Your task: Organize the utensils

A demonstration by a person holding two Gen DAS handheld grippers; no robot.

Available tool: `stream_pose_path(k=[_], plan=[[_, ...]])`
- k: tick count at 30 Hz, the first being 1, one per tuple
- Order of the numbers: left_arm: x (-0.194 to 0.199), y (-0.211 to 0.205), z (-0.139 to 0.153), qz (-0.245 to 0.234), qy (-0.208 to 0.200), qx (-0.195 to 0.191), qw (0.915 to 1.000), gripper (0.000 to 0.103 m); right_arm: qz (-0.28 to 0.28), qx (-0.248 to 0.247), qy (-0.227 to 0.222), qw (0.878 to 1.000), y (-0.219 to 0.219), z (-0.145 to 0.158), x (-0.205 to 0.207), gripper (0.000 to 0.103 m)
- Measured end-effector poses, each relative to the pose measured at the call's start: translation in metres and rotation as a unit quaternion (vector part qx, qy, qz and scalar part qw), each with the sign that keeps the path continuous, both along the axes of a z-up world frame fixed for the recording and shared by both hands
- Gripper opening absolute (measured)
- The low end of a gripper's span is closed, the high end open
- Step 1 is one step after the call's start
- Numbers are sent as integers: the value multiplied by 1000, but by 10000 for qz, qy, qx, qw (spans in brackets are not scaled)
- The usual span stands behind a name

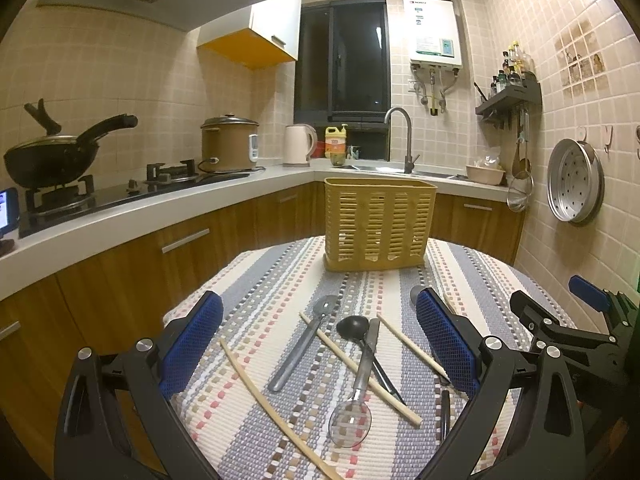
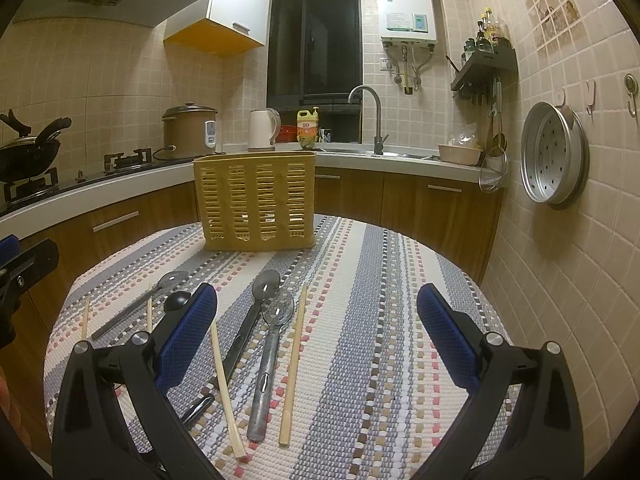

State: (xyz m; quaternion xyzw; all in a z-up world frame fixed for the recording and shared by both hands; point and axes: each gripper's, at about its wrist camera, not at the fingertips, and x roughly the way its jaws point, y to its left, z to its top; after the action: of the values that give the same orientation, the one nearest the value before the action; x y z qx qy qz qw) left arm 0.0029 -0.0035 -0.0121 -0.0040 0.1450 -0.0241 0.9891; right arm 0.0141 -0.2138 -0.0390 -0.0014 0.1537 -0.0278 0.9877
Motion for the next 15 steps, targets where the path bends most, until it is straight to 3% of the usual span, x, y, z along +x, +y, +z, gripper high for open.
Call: stream_pose_path(k=[15], plan=[[-3,-4,-2,-8,-26,24,10000,94,12,3,3,10000,0,0,0,95]])
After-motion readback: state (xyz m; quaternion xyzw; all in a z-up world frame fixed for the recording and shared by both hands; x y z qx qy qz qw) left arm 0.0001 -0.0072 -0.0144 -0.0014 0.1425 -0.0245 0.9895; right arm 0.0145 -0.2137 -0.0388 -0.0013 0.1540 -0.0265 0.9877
